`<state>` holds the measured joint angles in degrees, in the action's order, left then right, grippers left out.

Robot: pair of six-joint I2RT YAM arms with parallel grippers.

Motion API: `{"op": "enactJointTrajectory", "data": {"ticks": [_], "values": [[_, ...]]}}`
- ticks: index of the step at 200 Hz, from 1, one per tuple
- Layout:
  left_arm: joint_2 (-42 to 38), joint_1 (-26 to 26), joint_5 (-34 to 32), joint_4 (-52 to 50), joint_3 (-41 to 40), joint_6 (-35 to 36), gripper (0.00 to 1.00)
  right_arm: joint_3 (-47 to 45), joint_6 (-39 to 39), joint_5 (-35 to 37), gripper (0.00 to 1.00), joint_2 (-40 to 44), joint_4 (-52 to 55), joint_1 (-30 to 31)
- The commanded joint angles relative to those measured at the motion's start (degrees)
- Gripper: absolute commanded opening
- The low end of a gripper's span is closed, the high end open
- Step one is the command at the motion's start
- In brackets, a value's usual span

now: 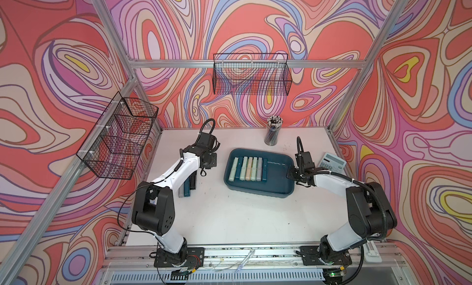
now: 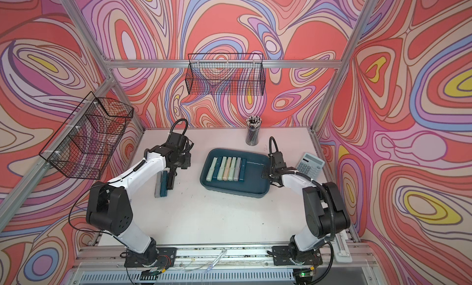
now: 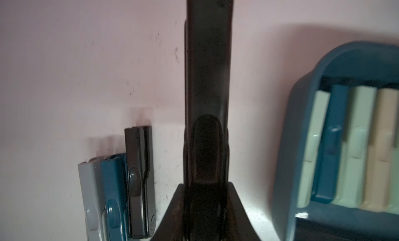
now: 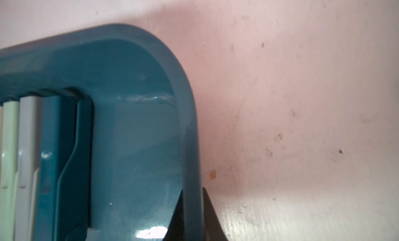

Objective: Put the pruning pliers into the storage box
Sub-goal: Pick up the pruning pliers from the center of the board, then place the pruning pliers in the storage box.

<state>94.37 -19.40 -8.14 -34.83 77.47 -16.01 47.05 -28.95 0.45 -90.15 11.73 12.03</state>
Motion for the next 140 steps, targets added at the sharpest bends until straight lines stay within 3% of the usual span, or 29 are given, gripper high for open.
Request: {"op": "enactJointTrajectory", "data": {"ticks": [1,69,102,140], "values": [[-0.05,-5.37,0.16,-3.21,5.33,1.17,0.12,-1.32,-7.15,2.01,0.10,2.57,-5.79,1.95],[11.90,-21.73,5.64,-1.15,18.62,-1.90,0.12,-2.52,-14.40,3.48,0.10,3.16,-9.70,6.86],[16.77,-25.98,9.49,1.63,20.13,-5.80,0.12,-2.28,-15.32,3.93,0.10,4.16,-10.24,6.86],[22.84,-28.85,8.14,0.56,23.15,-8.49,0.12,-3.20,-17.26,2.10,0.10,3.93,-11.99,6.86]]}}
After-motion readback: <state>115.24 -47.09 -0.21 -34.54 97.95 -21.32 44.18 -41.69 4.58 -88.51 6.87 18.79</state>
